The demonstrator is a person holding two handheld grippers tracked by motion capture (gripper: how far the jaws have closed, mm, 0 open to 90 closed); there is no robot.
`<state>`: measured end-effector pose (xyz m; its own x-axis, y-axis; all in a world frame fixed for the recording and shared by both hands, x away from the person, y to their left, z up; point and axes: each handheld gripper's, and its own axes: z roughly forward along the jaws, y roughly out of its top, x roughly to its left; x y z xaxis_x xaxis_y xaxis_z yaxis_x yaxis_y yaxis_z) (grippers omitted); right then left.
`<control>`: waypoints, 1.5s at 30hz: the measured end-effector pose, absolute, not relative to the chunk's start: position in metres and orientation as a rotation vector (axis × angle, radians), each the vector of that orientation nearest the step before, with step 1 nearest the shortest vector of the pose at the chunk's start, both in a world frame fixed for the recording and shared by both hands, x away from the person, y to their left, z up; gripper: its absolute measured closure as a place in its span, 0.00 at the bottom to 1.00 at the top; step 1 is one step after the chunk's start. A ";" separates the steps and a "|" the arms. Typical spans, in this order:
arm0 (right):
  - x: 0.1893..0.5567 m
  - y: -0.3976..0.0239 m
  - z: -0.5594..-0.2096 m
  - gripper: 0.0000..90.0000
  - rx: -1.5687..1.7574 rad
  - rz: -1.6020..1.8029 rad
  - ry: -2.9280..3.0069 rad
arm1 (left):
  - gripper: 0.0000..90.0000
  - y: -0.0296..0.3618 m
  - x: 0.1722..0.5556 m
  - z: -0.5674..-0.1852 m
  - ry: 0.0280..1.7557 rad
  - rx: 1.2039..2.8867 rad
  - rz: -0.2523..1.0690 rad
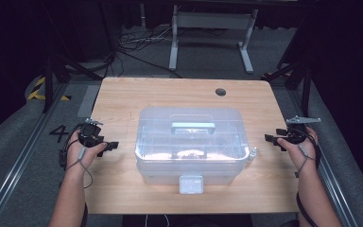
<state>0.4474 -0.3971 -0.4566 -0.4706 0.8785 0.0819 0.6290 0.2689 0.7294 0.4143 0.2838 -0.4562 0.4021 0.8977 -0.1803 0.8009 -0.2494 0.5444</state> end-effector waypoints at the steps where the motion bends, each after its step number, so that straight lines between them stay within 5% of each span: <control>1: 0.447 -0.397 -0.456 0.37 1.375 1.025 2.205 | 0.31 0.284 0.414 -0.455 1.435 2.093 0.227; 14: 0.445 -0.398 -0.455 0.41 1.341 1.019 2.206 | 0.37 0.291 0.411 -0.444 1.428 2.069 0.264; 23: 0.442 -0.393 -0.457 0.57 1.232 1.077 2.224 | 0.38 0.289 0.412 -0.438 1.379 2.045 0.217; 30: 0.440 -0.395 -0.456 0.53 1.290 1.083 2.210 | 0.38 0.284 0.413 -0.425 1.336 2.052 0.247; 45: 0.433 -0.397 -0.460 0.55 1.348 1.055 2.225 | 0.39 0.254 0.409 -0.343 1.087 2.071 0.257</control>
<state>0.4331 -0.3966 -0.4603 -0.4963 0.8634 0.0909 0.6166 0.2769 0.7370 0.4095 0.2538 -0.3431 0.6157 0.7707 -0.1638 0.6155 -0.3407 0.7107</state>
